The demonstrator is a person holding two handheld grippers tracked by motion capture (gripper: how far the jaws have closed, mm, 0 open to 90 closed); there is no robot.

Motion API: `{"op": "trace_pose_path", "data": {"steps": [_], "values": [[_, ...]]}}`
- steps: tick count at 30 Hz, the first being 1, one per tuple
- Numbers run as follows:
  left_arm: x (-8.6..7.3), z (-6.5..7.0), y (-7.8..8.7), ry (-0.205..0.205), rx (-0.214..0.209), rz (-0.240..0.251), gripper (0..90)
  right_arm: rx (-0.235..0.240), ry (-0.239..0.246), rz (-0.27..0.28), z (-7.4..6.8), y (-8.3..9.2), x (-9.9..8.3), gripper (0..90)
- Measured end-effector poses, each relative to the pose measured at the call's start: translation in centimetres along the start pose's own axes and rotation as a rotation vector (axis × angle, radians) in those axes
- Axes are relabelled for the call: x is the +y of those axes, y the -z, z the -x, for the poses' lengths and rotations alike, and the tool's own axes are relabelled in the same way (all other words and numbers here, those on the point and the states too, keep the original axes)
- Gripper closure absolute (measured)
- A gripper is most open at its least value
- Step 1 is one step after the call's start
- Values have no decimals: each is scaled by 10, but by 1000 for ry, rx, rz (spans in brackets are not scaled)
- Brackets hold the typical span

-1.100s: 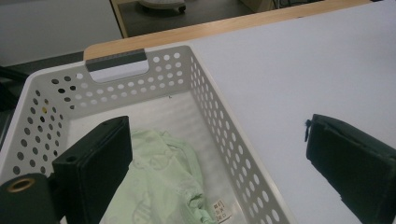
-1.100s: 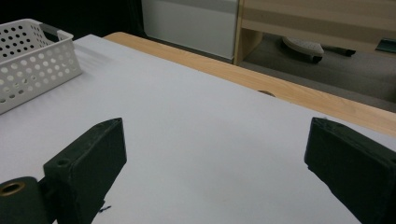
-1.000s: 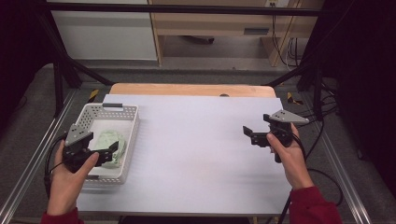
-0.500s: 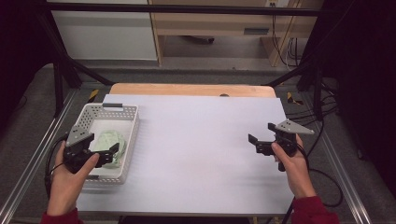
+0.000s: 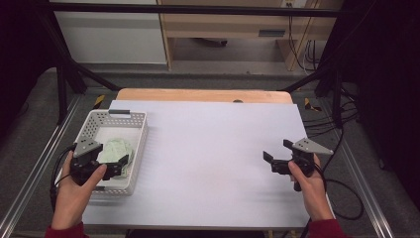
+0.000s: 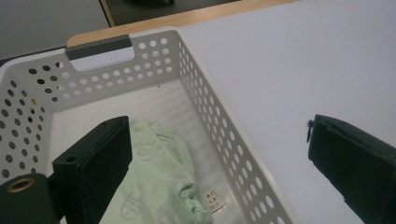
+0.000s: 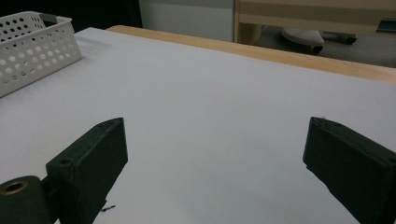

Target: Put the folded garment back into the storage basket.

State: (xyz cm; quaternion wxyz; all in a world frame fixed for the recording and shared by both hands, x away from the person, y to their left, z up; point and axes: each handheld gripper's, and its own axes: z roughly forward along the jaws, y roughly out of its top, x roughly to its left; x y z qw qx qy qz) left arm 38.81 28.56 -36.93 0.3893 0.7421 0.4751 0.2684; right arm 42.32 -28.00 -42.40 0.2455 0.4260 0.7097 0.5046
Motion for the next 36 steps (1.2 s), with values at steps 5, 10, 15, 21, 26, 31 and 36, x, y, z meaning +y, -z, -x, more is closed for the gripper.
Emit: {"op": "trace_pose_path", "data": {"steps": [5,10,15,21,26,31,36], "values": [[0,0,0,-2,-6,5,56,3,-4,-8,-5,-2,-11,69],[0,1,0,-13,-9,4,56,14,-12,-15,-8,-5,-20,69],[-1,4,-2,-18,-23,-6,56,27,-8,-24,-13,-8,-27,70],[-2,7,-6,-13,-66,-7,57,40,-4,-29,-18,-11,-31,76],[-2,9,-7,-24,-62,-16,58,52,-6,-28,-23,-14,-33,75],[-3,11,-9,-29,-64,-20,58,66,5,-27,-29,-19,-34,75],[-2,13,-10,-32,-73,-24,58,74,5,-22,-32,-22,-35,76]]}}
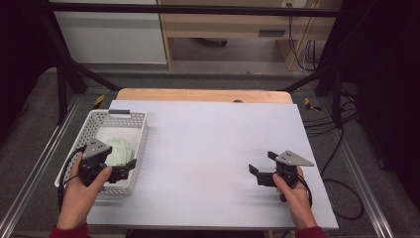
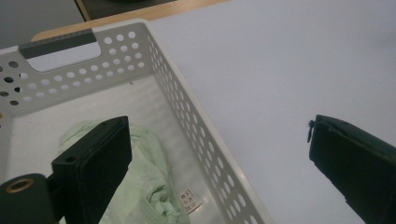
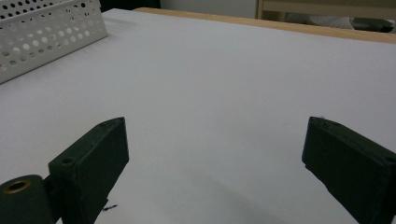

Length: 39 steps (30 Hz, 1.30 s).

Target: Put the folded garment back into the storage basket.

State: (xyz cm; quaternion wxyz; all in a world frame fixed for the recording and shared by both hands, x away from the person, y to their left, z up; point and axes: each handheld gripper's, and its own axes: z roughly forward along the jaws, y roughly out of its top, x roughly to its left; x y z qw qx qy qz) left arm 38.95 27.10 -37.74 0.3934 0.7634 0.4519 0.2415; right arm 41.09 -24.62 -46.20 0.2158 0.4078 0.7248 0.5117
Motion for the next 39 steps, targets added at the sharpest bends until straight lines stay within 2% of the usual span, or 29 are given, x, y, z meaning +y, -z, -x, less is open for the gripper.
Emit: {"op": "trace_pose_path", "data": {"steps": [7,19,39], "values": [[1,4,-2,-10,-10,-6,57,10,13,-12,-5,-5,-2,76],[0,7,-5,-20,-13,-14,58,27,28,9,-13,-8,-3,79],[1,9,-5,-34,-22,-19,58,68,45,4,-25,-10,-7,80]]}}
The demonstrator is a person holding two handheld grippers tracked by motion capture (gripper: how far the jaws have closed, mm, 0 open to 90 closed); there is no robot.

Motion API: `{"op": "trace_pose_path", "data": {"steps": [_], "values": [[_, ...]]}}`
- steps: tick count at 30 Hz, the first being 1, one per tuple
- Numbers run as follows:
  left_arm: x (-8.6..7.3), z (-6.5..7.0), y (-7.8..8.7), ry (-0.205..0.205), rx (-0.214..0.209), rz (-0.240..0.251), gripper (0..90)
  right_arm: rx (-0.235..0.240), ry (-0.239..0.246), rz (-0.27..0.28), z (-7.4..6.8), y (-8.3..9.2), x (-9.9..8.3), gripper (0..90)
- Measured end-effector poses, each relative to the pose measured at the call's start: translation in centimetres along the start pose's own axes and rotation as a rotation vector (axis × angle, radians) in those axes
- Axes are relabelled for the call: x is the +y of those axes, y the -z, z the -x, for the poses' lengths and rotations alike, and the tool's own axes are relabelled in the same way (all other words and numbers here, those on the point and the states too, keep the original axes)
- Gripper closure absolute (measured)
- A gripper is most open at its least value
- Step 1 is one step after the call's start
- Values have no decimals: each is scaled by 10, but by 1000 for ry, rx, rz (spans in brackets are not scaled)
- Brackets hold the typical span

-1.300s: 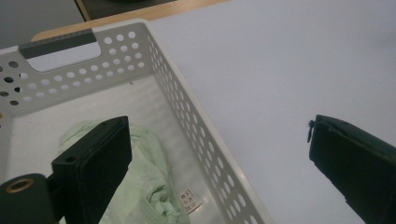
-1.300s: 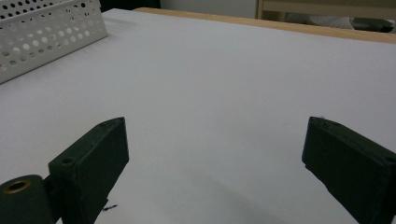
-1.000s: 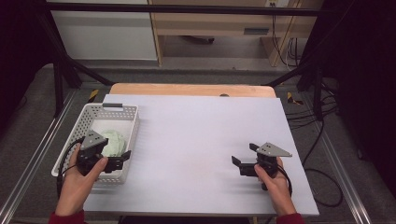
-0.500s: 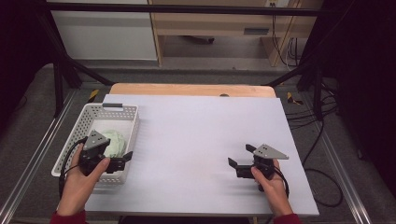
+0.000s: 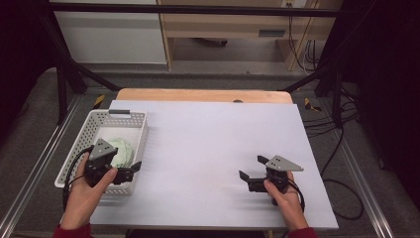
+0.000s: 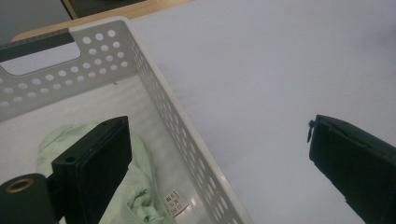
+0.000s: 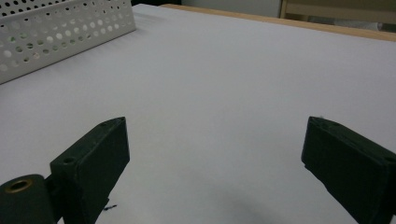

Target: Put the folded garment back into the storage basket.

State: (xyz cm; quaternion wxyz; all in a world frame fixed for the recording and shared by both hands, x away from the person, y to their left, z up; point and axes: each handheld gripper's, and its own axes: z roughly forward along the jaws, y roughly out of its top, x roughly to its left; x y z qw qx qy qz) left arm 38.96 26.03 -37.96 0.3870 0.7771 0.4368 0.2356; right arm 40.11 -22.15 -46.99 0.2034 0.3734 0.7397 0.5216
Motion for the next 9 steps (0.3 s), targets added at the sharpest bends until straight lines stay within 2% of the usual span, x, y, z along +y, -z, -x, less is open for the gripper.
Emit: {"op": "trace_pose_path", "data": {"steps": [4,9], "values": [[0,1,0,0,-5,0,58,-8,19,-4,-2,3,-1,79],[1,1,0,-3,-7,0,58,-19,18,4,0,8,-3,79]]}}
